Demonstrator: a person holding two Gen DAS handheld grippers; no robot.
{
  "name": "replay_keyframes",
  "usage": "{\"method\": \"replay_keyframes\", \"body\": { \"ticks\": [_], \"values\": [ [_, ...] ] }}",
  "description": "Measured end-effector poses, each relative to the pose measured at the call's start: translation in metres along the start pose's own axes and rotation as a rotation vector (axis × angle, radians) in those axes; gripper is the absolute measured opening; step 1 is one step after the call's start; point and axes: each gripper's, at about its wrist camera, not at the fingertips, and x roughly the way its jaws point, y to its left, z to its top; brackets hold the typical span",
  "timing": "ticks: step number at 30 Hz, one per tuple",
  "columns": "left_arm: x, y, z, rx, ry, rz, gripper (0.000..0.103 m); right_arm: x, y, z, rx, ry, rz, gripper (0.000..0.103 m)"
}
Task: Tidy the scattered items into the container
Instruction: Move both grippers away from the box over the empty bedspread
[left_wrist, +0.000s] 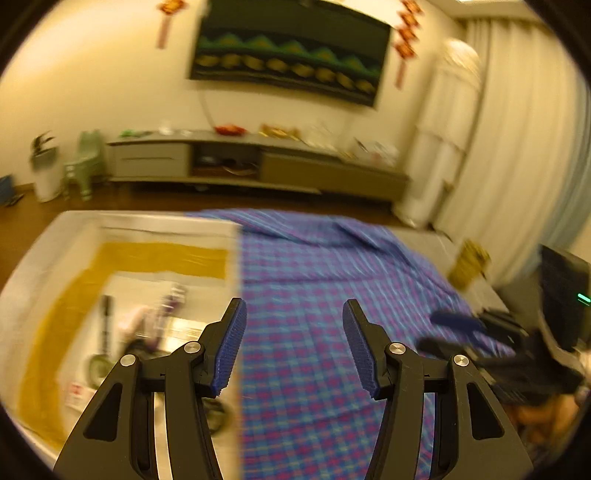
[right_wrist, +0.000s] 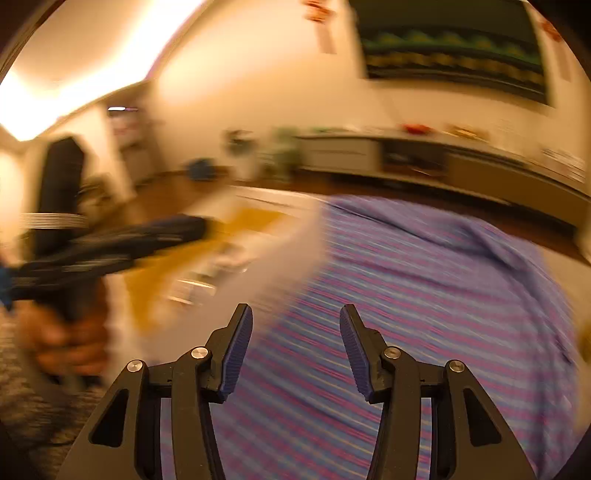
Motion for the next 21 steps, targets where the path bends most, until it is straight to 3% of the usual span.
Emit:
{"method": "replay_keyframes", "body": {
  "ticks": [3,5,7,9,12,16,21],
  "values": [
    [0.024,-0.027,-0.005,0.024,0.061,-0.034,0.057,0.006,-0.059,-0.016,0.118,0.048,-0.168,0.052],
    [0.038,-0.040,-0.011,0.040,0.101,-0.033,0.057,0.009,-0.096,-0.024,0.203,0.084,-0.233,0.054],
    [0.049,-0.050,-0.016,0.056,0.131,-0.027,0.057,0.006,-0.122,-0.031,0.259,0.083,-0.289,0.063],
    [0.056,-0.056,-0.020,0.062,0.153,-0.025,0.057,0.007,-0.139,-0.037,0.277,0.101,-0.338,0.074],
    [0.059,-0.059,-0.022,0.066,0.161,-0.014,0.057,0.014,-0.157,-0.055,0.265,0.160,-0.430,0.076],
    [0.054,-0.053,-0.022,0.058,0.156,0.009,0.057,0.025,-0.178,-0.084,0.298,0.227,-0.478,0.078],
    [0.045,-0.044,-0.021,0.012,0.144,0.005,0.057,0.028,-0.180,-0.091,0.264,0.219,-0.488,0.096]
  ]
}}
